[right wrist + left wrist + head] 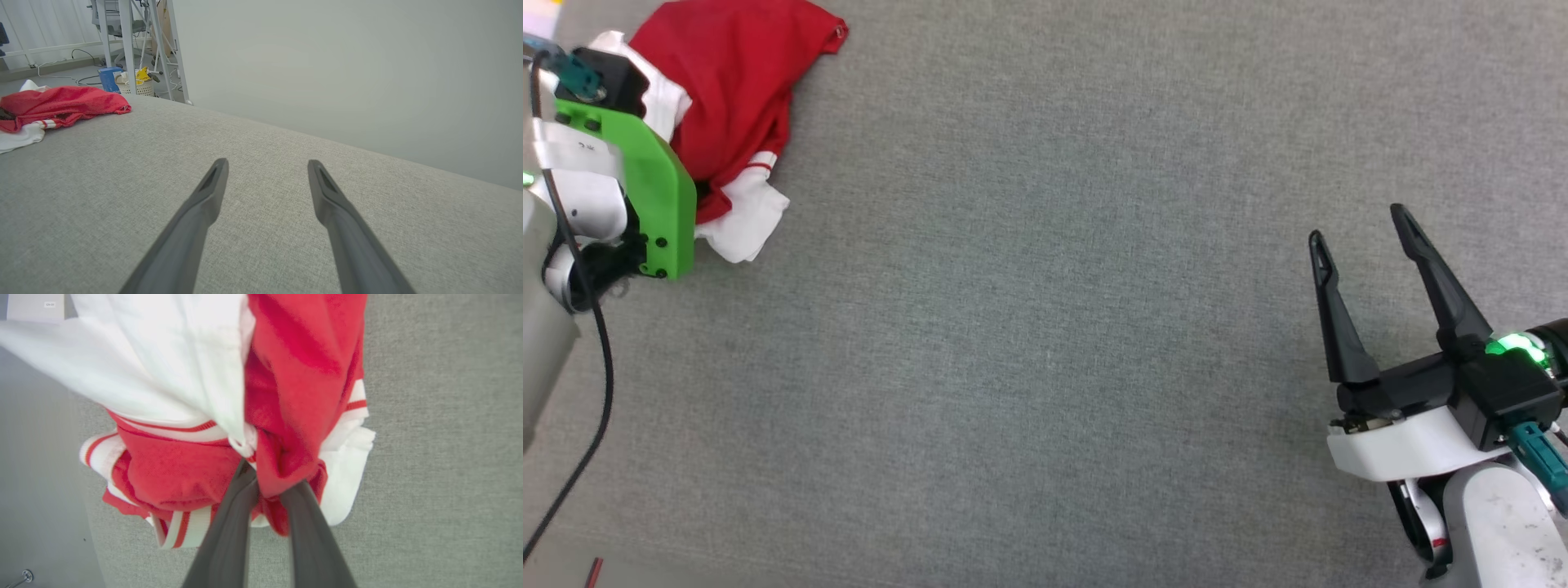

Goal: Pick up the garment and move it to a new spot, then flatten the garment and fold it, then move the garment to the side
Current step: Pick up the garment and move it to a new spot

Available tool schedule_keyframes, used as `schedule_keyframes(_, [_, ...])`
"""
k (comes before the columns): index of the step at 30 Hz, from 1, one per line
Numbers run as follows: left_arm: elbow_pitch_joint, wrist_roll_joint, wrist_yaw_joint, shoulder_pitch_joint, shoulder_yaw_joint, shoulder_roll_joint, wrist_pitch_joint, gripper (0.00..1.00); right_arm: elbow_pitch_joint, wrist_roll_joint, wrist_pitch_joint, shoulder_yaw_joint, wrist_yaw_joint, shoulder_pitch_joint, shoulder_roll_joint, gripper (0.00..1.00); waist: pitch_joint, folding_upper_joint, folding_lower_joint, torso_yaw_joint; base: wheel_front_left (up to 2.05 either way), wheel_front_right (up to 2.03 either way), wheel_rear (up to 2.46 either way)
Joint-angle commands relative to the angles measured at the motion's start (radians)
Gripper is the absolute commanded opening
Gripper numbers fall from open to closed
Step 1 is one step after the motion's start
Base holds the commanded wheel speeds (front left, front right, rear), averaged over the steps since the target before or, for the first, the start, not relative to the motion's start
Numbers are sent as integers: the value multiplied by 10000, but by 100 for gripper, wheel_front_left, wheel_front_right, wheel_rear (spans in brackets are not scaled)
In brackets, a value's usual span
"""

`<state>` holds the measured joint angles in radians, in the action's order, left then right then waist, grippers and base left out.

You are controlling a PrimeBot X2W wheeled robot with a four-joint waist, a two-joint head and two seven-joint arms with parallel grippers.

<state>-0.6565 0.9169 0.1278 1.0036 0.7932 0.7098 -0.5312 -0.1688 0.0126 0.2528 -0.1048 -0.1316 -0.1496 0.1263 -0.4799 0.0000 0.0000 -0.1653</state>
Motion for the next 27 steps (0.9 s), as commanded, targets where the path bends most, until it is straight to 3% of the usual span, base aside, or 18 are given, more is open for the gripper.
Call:
schedule_keyframes(1, [167,88,28,381,85,209,238,0,65,-94,90,-45,9,-28,-79,100,527,0,0,-120,0,0,0])
schedule_keyframes(7, [1174,-275,28,1181,835,842,1373,0,254,-216,90,-168,9,208,-390,100,1318,0,0,-49,0,0,0])
schedule_keyframes(12, [1974,-540,29,1858,1540,806,1716,0,308,-305,90,-103,9,383,-562,100,1718,0,0,205,0,0,0])
schedule_keyframes(20, [2985,-690,29,2842,2567,-16,1918,0,365,-449,90,-18,9,535,-727,100,2074,0,0,1079,0,0,0])
schedule_keyframes(27, [3349,-847,29,3378,3682,-1233,2010,0,347,-859,90,27,9,556,-756,100,2013,0,0,2074,0,0,0])
